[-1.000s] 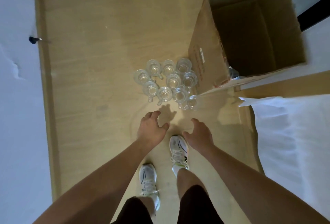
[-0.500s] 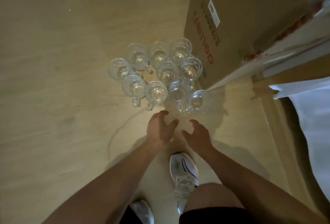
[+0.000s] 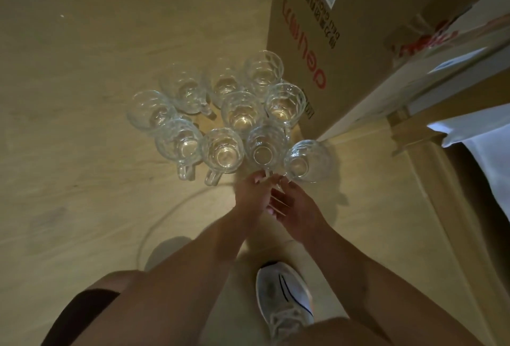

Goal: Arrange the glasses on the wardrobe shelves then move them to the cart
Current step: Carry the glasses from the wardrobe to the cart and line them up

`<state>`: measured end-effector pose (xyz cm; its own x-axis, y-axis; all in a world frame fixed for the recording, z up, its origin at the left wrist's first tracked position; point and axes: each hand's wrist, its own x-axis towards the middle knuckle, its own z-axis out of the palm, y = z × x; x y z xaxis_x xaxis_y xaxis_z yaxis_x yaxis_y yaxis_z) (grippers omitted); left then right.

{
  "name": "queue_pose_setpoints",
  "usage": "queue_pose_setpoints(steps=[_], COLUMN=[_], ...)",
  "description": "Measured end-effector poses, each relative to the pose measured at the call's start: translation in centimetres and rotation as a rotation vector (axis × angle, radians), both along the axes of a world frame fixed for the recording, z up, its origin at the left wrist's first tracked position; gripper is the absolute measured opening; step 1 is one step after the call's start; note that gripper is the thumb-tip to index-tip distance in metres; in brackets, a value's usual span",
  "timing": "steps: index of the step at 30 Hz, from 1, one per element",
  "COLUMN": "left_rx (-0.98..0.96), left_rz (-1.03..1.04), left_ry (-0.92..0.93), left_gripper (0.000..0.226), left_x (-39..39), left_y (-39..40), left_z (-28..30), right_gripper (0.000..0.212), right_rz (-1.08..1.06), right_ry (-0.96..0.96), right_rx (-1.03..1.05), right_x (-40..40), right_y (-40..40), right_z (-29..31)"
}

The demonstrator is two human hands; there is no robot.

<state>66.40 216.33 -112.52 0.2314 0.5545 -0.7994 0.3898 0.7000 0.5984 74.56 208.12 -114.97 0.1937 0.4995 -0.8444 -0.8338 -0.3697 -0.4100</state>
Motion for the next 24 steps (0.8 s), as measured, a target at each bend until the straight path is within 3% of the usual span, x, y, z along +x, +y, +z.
queue_pose_setpoints(steps=[5, 9, 16, 24], left_rx=[-0.022, -0.009, 0.060, -0.076], left_rz=[-0.020, -0.034, -0.112, -0.183], left_ry=[-0.009, 0.020, 0.055, 0.067], left_gripper=[0.027, 0.024, 0.018, 0.045], left_x=[0.6, 0.8, 0.0, -1.8], left_y=[-0.5, -0.3, -0.3, -0.9], left_z=[-0.7, -0.8, 0.0, 6.0], right_gripper=[0.034, 0.048, 0.022, 0.029], right_rz=[0.014, 0.007, 0.028, 0.156], right_ry=[-0.017, -0.042, -0.271, -0.360], right_rx=[0.022, -0.057, -0.225, -0.374], right_x=[0.0, 0.3, 1.0, 2.1], right_y=[0.1, 0.1, -0.5, -2.2], right_z=[-0.2, 0.3, 1.4, 7.7])
